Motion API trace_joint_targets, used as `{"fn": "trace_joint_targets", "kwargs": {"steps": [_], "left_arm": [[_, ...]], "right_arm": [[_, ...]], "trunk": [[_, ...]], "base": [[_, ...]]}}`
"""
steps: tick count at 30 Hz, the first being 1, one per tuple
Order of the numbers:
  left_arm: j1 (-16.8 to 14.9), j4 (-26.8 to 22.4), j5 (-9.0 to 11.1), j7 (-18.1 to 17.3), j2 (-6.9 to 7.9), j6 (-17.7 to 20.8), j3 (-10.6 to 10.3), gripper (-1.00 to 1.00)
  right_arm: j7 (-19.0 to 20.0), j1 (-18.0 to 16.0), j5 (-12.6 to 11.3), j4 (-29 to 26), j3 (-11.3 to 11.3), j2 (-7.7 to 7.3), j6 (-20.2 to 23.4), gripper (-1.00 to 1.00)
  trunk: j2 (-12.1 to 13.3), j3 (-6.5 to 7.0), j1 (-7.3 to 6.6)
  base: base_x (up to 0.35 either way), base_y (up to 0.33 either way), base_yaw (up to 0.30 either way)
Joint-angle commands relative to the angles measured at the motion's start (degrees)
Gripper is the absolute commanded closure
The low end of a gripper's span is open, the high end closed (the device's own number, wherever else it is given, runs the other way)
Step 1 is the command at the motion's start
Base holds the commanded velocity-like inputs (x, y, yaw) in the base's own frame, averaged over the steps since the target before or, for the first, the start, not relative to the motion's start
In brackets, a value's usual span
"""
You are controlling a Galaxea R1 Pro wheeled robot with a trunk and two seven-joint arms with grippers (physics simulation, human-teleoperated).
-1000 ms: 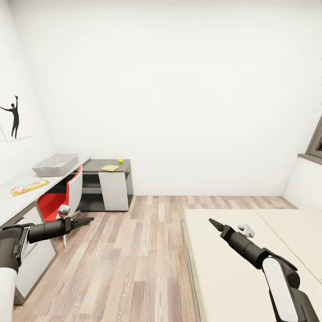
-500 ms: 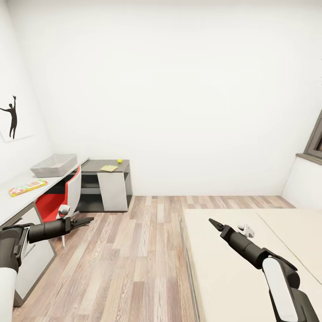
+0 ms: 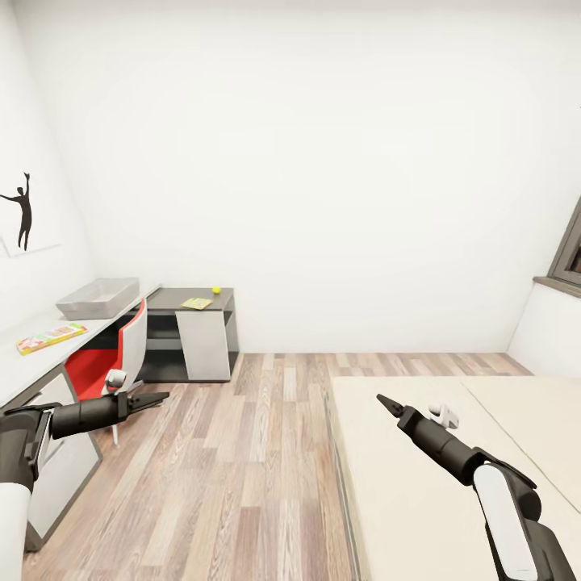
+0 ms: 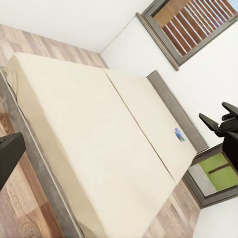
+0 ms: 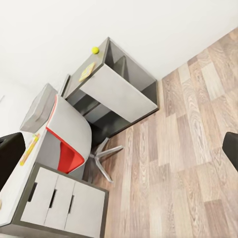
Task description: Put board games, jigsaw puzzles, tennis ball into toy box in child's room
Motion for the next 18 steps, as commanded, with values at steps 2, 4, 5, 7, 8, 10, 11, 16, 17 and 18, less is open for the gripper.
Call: {"fn": "trace_joint_targets", "kwargs": {"steps": [2, 4, 5, 7, 8, 10, 11, 16, 17, 18], "left_arm": [[-0.04, -0.03, -0.6, -0.48, -0.04, 0.6, 0.19, -1.0], [-0.04, -0.03, -0.6, -0.48, -0.04, 0.62, 0.18, -1.0], [-0.04, -0.03, -0.6, -0.48, -0.04, 0.63, 0.19, -1.0], [-0.04, -0.03, -0.6, -0.48, -0.04, 0.64, 0.18, -1.0], [-0.04, -0.03, -0.6, -0.48, -0.04, 0.64, 0.17, -1.0], [-0.04, -0.03, -0.6, -0.48, -0.04, 0.65, 0.19, -1.0], [-0.04, -0.03, -0.6, -0.48, -0.04, 0.65, 0.18, -1.0], [-0.04, -0.03, -0.6, -0.48, -0.04, 0.65, 0.16, -1.0], [-0.04, -0.03, -0.6, -0.48, -0.04, 0.64, 0.14, -1.0], [-0.04, -0.03, -0.6, -0.48, -0.04, 0.64, 0.14, -1.0]], "right_arm": [[0.31, -0.03, 0.16, 0.0, -0.1, 0.01, 0.31, -1.0], [0.33, -0.03, 0.16, 0.0, -0.1, 0.01, 0.31, -1.0], [0.35, -0.03, 0.16, 0.0, -0.1, 0.01, 0.31, -1.0], [0.36, -0.03, 0.16, 0.0, -0.1, 0.01, 0.31, -1.0], [0.39, -0.03, 0.16, 0.0, -0.1, 0.01, 0.31, -1.0], [0.33, -0.03, 0.16, 0.0, -0.1, 0.01, 0.31, -1.0], [0.33, -0.03, 0.16, 0.0, -0.1, 0.01, 0.31, -1.0], [0.3, -0.03, 0.16, 0.0, -0.1, 0.01, 0.31, -1.0], [0.3, -0.03, 0.16, 0.0, -0.1, 0.01, 0.31, -1.0], [0.33, -0.03, 0.16, 0.0, -0.1, 0.01, 0.31, -1.0]], "trunk": [[-0.05, -0.03, 0.02], [-0.05, -0.03, 0.02], [-0.05, -0.03, 0.02], [-0.05, -0.03, 0.02], [-0.05, -0.03, 0.02], [-0.05, -0.03, 0.02], [-0.05, -0.03, 0.02], [-0.05, -0.03, 0.02], [-0.05, -0.03, 0.02], [-0.05, -0.03, 0.02]], "base": [[-0.017, 0.0, 0.0], [-0.009, 0.0, 0.0], [-0.005, 0.0, 0.0], [-0.004, 0.0, 0.0], [-0.003, 0.0, 0.0], [-0.001, 0.0, 0.0], [0.0, 0.0, 0.0], [0.0, -0.005, 0.0], [0.0, -0.063, 0.0], [0.0, -0.09, 0.0]]}}
